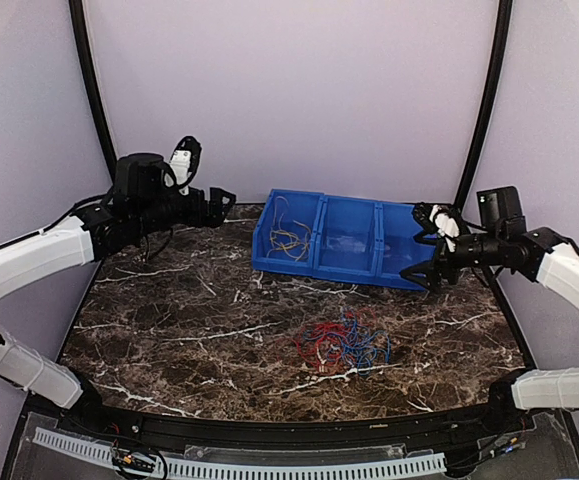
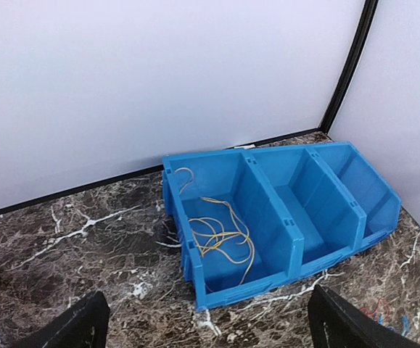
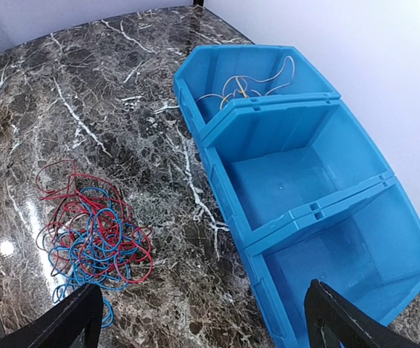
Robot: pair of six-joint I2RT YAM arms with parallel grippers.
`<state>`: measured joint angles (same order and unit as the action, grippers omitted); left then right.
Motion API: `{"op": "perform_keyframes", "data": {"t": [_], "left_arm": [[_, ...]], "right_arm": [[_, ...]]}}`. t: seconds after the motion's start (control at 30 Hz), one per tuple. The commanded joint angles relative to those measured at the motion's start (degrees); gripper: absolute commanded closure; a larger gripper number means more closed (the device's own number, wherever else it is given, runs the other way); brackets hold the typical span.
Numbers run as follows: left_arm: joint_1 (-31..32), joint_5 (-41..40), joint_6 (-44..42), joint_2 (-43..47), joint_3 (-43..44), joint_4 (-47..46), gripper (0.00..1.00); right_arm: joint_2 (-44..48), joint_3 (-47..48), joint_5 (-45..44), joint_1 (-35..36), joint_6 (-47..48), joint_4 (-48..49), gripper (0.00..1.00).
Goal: Untangle the cables
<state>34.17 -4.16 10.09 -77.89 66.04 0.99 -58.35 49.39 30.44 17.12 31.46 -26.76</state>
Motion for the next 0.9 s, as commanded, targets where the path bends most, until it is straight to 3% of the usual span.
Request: {"op": "perform_keyframes", "data": {"t": [0.0, 0.1, 0.23, 0.33, 0.5, 0.6, 0.77, 0.87], "left_arm": [[-0.25, -4.60, -4.53, 3.64, -7.40, -9.56, 0.01], [-0.25, -4.86, -2.01, 3.86, -7.77, -6.28, 0.01], [-0.25, -12.22, 6.37, 1.83, -8.22, -3.98, 0.01], [-0.25, -15.58, 1.22, -1.91, -6.46, 0.01, 0.01], [-2.23, -20.28, 2.92, -2.74, -14.08, -10.33, 0.01], [-2.35, -13.25, 0.79, -1.20, -16.65, -15.84, 0.02], [-2.07, 4.69, 1.17, 0.69, -18.50, -15.29, 0.12], [-1.70, 13.33, 0.81, -0.41, -18.07, -13.47, 0.28]], "right_arm": [[-6.11, 3.66, 3.79, -0.16, 3.05, -3.58, 0.01], [-9.10, 4.18, 3.32, -0.21, 3.28, -3.90, 0.01], [-11.66, 2.98, 3.51, -1.50, 1.89, -3.28, 0.01], [-11.50, 2.38, 2.26, -3.90, 2.30, -4.01, 0.01], [-10.51, 1.76, 3.70, -5.52, 5.71, -5.54, 0.01], [-11.21, 1.17, 8.37, -5.52, 10.05, -7.11, 0.01], [-14.95, 5.80, 11.35, -4.17, 17.99, -13.98, 0.28], [-16.04, 6.92, 8.73, 0.56, 19.67, -15.50, 0.38]]}}
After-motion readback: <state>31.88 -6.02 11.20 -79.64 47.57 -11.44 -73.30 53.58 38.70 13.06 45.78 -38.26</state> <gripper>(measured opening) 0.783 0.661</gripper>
